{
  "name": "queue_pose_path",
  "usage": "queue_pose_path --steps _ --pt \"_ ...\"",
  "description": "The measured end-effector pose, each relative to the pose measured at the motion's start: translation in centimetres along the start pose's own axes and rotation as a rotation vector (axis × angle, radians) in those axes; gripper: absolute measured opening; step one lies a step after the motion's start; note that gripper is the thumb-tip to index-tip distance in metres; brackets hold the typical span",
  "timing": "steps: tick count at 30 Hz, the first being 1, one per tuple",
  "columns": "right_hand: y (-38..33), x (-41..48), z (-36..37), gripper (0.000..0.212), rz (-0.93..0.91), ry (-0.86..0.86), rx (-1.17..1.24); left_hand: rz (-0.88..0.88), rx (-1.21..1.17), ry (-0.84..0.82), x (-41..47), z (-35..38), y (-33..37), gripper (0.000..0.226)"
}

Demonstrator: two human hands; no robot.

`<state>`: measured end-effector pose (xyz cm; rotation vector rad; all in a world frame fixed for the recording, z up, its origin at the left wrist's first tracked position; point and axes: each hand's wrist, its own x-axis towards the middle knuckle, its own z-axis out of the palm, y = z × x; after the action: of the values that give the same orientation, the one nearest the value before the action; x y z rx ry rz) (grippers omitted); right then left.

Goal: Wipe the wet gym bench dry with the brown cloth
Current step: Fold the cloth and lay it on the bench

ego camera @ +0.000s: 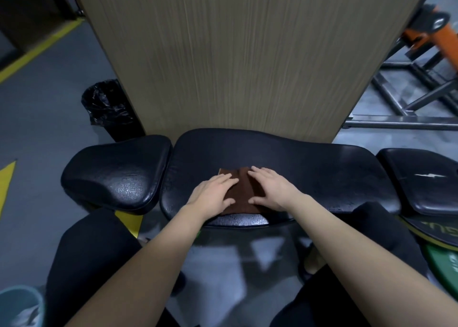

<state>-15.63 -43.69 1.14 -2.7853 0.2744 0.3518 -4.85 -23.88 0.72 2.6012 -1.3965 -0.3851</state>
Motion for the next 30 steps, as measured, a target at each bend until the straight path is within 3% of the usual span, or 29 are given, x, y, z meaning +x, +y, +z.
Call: queue_pose_path --steps 3,7,10,14,19,24,30 --pt "0.5 0.9 0.9 0.105 0.043 -0.11 0.052 -0.038 -0.035 -0.179 1.9 0.0 -0.6 0.084" --pt "1.0 1.2 0.9 0.113 0.083 -0.075 0.092 -0.105 -0.065 -0.286 3.3 -0.7 -1.7 0.107" --pt "0.2 1.1 0.3 0.115 0.171 -0.043 0.032 -0.154 -0.023 -0.233 3.6 -1.1 -0.9 0.102" --pt "-1.0 0.7 0.1 0.092 0.303 -0.001 -0.005 -0.217 -0.068 -0.202 3.5 -0.6 -0.4 0.074" --pt "-1.1 -0.7 1.2 0.082 0.374 -0.003 0.174 -0.257 -0.545 -0.116 1.3 0.9 -2.3 0.043" --pt "-2.0 -1.8 0.0 0.041 0.256 -0.068 0.737 -0.248 -1.166 0.003 -2.4 -0.2 -4.1 0.025" --pt "-9.2 1.9 -0.4 0.044 0.183 -0.118 1.061 -0.407 -1.371 0.225 -7.1 -3.0 -9.0 0.029"
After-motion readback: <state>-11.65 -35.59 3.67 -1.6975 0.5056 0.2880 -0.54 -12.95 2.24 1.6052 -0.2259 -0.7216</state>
